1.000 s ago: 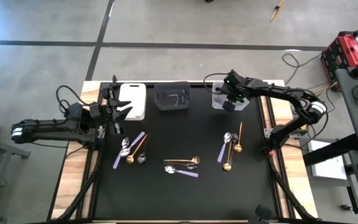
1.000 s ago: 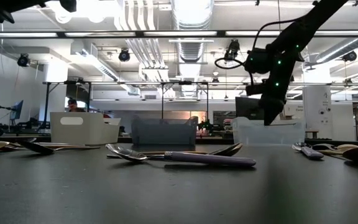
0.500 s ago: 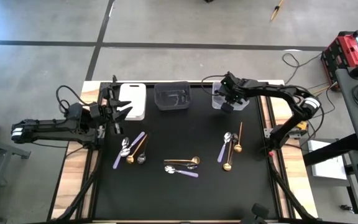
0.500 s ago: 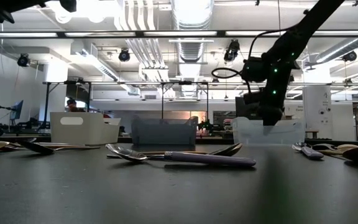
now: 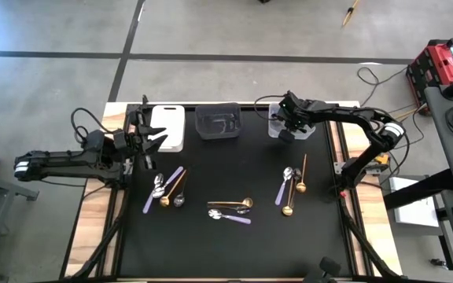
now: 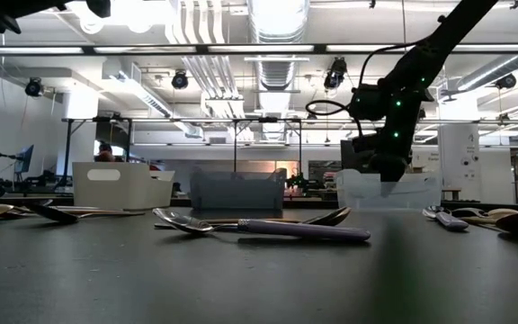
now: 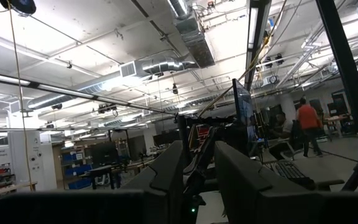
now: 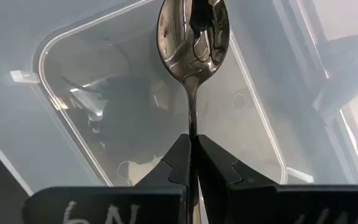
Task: Sort silverware by color (type)
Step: Put the black spoon into the transparent bin
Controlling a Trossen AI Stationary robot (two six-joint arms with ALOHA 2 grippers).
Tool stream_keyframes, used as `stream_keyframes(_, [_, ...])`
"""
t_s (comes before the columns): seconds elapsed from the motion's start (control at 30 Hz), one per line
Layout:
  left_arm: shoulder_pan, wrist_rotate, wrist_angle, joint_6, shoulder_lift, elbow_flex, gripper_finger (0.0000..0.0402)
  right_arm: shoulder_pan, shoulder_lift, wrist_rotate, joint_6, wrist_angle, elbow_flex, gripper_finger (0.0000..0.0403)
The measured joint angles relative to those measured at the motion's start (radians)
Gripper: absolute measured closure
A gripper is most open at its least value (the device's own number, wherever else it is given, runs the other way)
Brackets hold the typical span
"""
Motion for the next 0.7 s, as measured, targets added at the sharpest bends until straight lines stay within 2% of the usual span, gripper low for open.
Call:
stream_keyframes(0.17, [0.0,0.0,0.0,0.0,0.0,0.0,0.0326,-0.016,0.0,-0.067,0.02,0.005,0.0,0.0394])
stream_keyframes(0.7, [-0.001,0.0,0.0,0.0,0.0,0.0,0.0326,-0.045,0.0,-0.105,0.054,0.012,0.0,0.0394])
